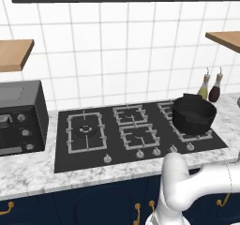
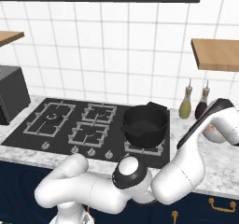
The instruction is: Pick the kettle from the counter and place it on a stove burner. Then turn the burner on.
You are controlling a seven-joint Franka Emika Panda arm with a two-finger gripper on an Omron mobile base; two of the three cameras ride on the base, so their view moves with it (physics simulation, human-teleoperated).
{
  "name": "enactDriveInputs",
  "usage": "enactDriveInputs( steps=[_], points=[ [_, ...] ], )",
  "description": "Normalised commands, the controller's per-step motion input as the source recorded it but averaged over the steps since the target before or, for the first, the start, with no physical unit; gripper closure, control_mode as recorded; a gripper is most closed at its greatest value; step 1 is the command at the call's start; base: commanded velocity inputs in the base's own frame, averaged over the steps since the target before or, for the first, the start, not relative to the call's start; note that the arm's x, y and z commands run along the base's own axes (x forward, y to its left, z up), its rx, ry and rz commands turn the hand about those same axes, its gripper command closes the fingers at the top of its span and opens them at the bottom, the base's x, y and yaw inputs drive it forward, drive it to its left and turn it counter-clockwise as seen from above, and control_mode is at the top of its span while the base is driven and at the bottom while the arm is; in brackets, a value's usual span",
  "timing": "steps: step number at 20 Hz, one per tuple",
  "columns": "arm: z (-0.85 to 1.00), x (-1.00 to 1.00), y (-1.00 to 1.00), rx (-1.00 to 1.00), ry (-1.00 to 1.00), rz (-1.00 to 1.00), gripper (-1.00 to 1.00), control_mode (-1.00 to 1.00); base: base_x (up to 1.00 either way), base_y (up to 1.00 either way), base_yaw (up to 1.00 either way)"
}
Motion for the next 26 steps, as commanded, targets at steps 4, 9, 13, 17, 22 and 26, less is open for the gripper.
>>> enactDriveInputs(
  steps=[4, 9, 13, 17, 22, 26],
  points=[
    [0.87, -0.60, 1.00, 0.00, -0.42, 0.00, 1.00, -1.00, 0.00, 0.00, 0.00],
    [0.79, -0.46, 1.00, 0.00, -0.33, 0.00, 1.00, -1.00, 0.00, 0.00, 0.00],
    [0.63, -0.32, 1.00, -0.04, -0.29, 0.00, 1.00, -1.00, 0.00, 0.00, 0.00],
    [0.52, -0.33, 1.00, -0.06, -0.25, 0.00, 1.00, -1.00, 0.00, 0.00, 0.00],
    [0.46, -0.38, 1.00, -0.07, -0.20, 0.00, 1.00, -1.00, 0.00, 0.00, 0.00],
    [0.51, -0.32, 1.00, -0.10, -0.02, 0.03, 1.00, -1.00, 0.00, 0.00, 0.00]
  ],
)
